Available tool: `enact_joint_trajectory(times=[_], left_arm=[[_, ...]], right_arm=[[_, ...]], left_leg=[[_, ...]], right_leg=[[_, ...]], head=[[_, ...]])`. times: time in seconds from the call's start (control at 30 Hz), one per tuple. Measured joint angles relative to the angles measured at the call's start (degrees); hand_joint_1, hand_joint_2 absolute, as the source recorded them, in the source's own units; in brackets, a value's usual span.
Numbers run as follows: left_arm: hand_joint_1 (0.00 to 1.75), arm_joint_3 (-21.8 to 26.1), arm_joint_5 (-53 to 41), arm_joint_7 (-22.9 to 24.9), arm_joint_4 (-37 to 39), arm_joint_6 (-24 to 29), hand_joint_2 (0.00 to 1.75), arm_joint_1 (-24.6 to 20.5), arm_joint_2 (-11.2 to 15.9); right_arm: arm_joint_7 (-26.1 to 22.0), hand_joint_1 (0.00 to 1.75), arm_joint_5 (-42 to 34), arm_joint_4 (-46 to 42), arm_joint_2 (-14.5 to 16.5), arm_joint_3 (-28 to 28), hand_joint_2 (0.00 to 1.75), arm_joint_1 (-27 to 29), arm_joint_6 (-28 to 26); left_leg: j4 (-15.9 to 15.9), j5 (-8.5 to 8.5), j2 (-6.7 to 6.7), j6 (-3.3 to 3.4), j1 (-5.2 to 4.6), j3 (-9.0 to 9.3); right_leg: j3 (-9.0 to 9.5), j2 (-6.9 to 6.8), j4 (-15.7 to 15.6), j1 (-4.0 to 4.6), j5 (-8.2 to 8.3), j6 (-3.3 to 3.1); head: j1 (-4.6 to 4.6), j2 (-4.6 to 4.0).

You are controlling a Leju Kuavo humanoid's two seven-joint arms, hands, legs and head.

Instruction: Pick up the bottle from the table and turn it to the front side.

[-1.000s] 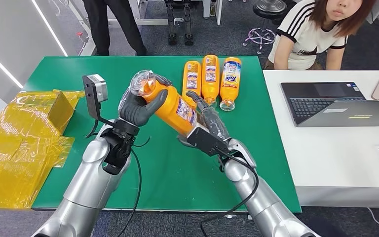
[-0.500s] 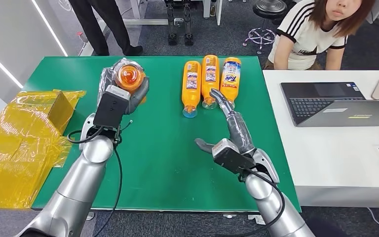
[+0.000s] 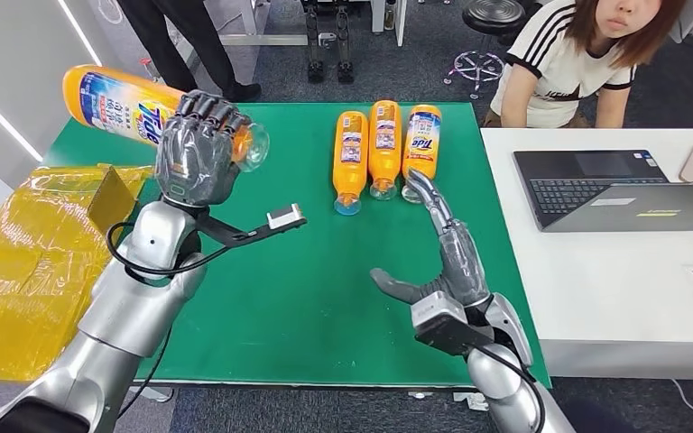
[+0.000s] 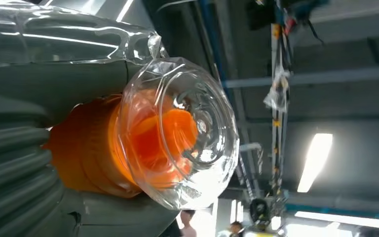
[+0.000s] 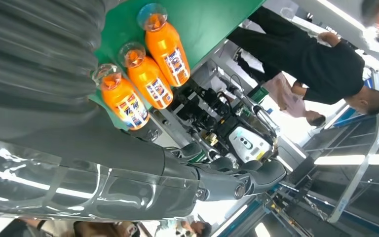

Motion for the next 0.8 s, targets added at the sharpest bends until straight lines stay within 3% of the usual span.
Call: enact_joint_trajectory(times=[0.4, 0.7, 0.8], left_arm=[[1.75, -10.8, -4.5, 17.0, 7.1, -14.6, 1.75, -0.7, 3.8], [1.75, -14.6, -4.6, 23.8, 9.2, -23.0, 1.75, 0.2, 6.4], [1.75, -16.2, -4.6, 29.0, 9.3, -26.7, 1.75, 0.3, 7.6]], right_arm=[[1.1, 0.00, 3.2, -9.3, -2.6, -3.4, 1.75, 10.7, -2.8], [1.2, 0.00, 4.8, -12.4, -2.7, -5.3, 1.75, 15.1, -2.4], [1.2, 0.00, 5.5, -12.5, -2.7, -5.6, 1.75, 16.0, -2.3]], left_leg=[[0.0, -0.05, 0.07, -0.04, 0.00, 0.00], [0.0, -0.06, 0.06, -0.05, 0.01, -0.01], [0.0, -0.06, 0.07, -0.05, 0.01, -0.01]], right_leg=[[-0.02, 0.06, 0.0, 0.00, 0.00, 0.00], [-0.03, 0.07, 0.0, 0.00, -0.02, -0.01], [-0.03, 0.08, 0.0, 0.00, -0.01, -0.01]], head=[[0.00, 0.00], [0.00, 0.00], [0.00, 0.00]])
